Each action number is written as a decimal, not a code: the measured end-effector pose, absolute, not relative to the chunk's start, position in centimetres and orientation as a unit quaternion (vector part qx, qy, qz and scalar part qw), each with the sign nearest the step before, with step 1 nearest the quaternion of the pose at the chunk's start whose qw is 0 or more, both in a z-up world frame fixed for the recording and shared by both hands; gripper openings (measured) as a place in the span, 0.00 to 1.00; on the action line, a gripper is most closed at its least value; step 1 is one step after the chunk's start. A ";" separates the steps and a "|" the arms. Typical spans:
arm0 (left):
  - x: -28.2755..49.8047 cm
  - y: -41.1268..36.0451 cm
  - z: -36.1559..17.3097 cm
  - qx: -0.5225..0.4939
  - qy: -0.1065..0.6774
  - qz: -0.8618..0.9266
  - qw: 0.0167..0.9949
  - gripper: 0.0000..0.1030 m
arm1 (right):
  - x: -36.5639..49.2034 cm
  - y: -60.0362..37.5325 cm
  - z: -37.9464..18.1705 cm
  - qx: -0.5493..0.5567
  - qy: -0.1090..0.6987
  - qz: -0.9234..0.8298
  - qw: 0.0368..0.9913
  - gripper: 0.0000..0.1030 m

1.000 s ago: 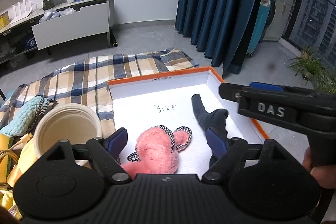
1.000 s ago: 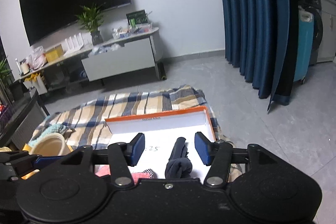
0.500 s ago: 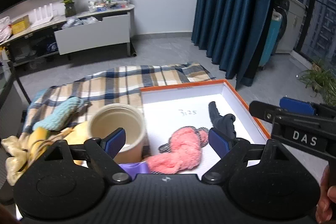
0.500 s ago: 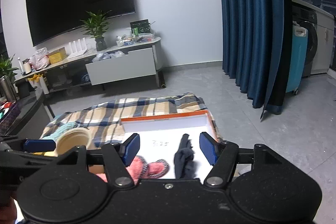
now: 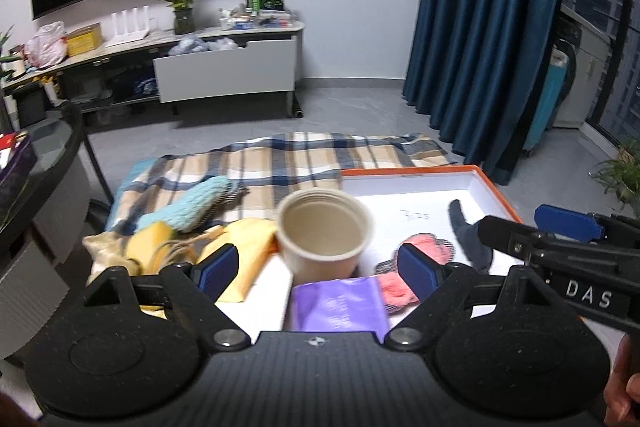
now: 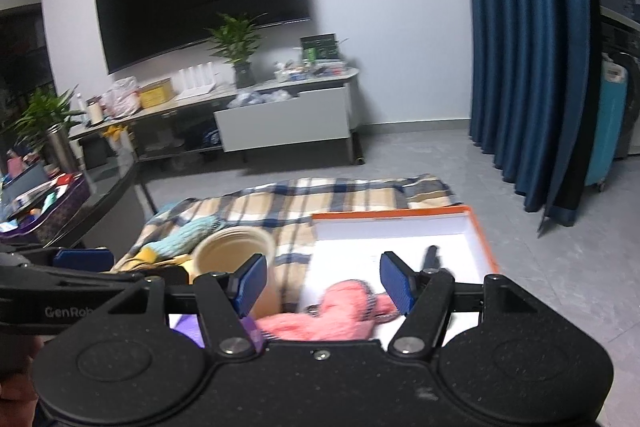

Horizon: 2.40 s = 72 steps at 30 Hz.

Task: Organize soft objects
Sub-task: 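Move both open tools back from the box to the pile on the blanket, then grasp the grey cable with the right tool while the left tool grasps the pale yellow bag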

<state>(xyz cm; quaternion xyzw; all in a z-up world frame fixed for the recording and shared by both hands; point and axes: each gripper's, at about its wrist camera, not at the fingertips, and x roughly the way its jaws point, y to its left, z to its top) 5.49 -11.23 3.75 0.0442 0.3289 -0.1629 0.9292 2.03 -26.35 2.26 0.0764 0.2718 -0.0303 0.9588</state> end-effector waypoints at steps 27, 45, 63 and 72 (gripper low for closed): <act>4.5 0.3 3.2 -0.017 0.330 -0.084 0.940 0.86 | 4.5 -15.5 1.0 0.044 0.300 0.065 0.951 0.74; 5.0 4.6 0.1 -0.039 0.353 -0.064 0.933 0.86 | 6.5 -12.5 -1.6 0.045 0.330 0.115 0.936 0.74; 6.9 8.2 -2.2 -0.040 0.364 -0.023 0.930 0.86 | 14.9 -6.8 -5.5 0.076 0.400 0.103 0.908 0.73; 7.8 8.9 -2.7 -0.048 0.362 -0.031 0.930 0.86 | 15.9 -7.1 -5.4 0.087 0.378 0.089 0.917 0.13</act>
